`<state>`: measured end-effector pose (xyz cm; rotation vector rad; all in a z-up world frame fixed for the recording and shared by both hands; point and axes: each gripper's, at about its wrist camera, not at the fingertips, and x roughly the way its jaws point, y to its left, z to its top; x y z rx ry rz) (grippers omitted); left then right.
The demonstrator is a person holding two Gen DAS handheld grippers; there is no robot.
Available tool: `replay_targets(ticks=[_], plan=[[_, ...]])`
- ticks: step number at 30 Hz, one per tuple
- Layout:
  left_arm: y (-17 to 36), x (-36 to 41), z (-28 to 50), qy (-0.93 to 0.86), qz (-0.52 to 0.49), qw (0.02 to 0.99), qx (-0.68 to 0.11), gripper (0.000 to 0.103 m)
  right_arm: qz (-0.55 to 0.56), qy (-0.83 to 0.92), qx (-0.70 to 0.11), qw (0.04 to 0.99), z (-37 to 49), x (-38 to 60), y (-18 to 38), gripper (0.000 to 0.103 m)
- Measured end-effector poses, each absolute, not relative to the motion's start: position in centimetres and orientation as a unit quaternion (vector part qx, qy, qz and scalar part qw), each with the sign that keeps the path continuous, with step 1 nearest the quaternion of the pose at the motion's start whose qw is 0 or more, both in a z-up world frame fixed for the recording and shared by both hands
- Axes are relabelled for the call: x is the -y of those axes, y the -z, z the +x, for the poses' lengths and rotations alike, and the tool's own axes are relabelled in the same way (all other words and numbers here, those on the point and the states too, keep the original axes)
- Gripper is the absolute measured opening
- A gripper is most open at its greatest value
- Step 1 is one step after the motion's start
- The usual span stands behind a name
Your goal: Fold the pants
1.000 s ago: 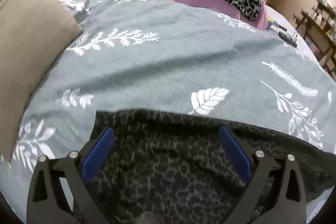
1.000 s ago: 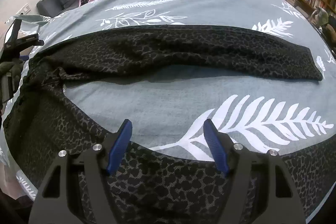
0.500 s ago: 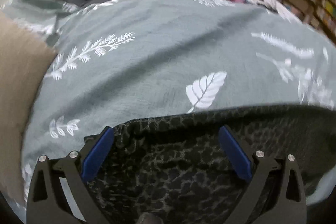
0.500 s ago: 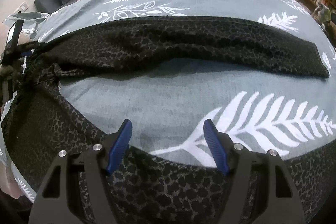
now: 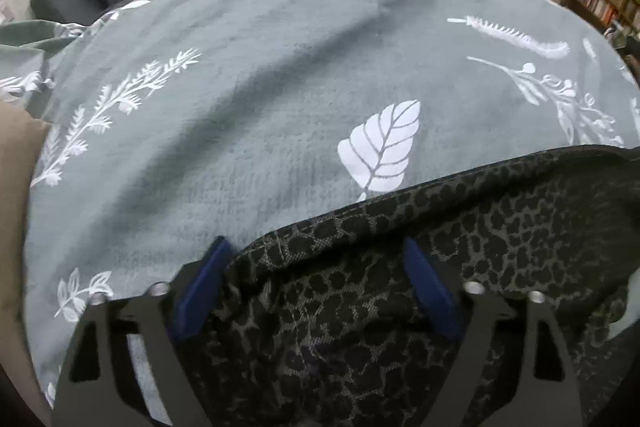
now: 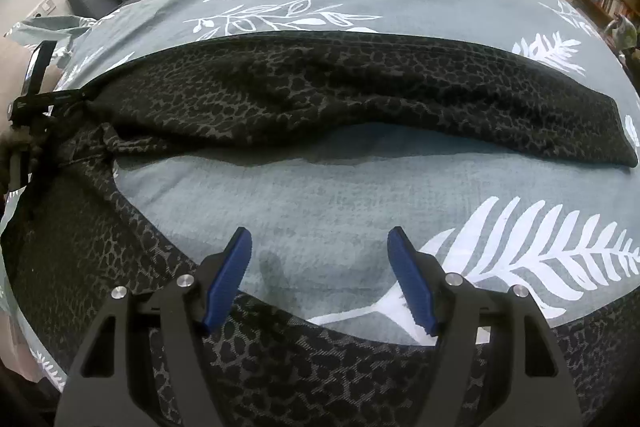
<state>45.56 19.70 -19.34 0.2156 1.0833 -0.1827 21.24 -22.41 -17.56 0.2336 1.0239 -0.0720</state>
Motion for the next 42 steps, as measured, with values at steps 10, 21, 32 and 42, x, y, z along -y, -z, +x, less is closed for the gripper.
replay_targets(ticks=[10,21,32,42], plan=[[16.7,-20.2,42.0,0.079,0.071,0.863,-0.494,0.009,0.148,0.122,-0.439,0.878,22.4,30.4,14.6,0.072],[11.8,-19.1,34.0,0.11,0.076,0.886,-0.445,0.008,0.242,0.242,-0.394,0.853,24.2,45.5,13.1,0.072],[9.3,-19.4,27.5,0.115,0.066,0.891,-0.434,0.008,0.387,0.281,-0.369,0.797,26.3,57.5,14.7,0.078],[8.7,-19.9,23.3,0.114,0.06,0.89,-0.438,0.008,0.383,0.344,-0.444,0.733,29.2,59.1,18.9,0.074]])
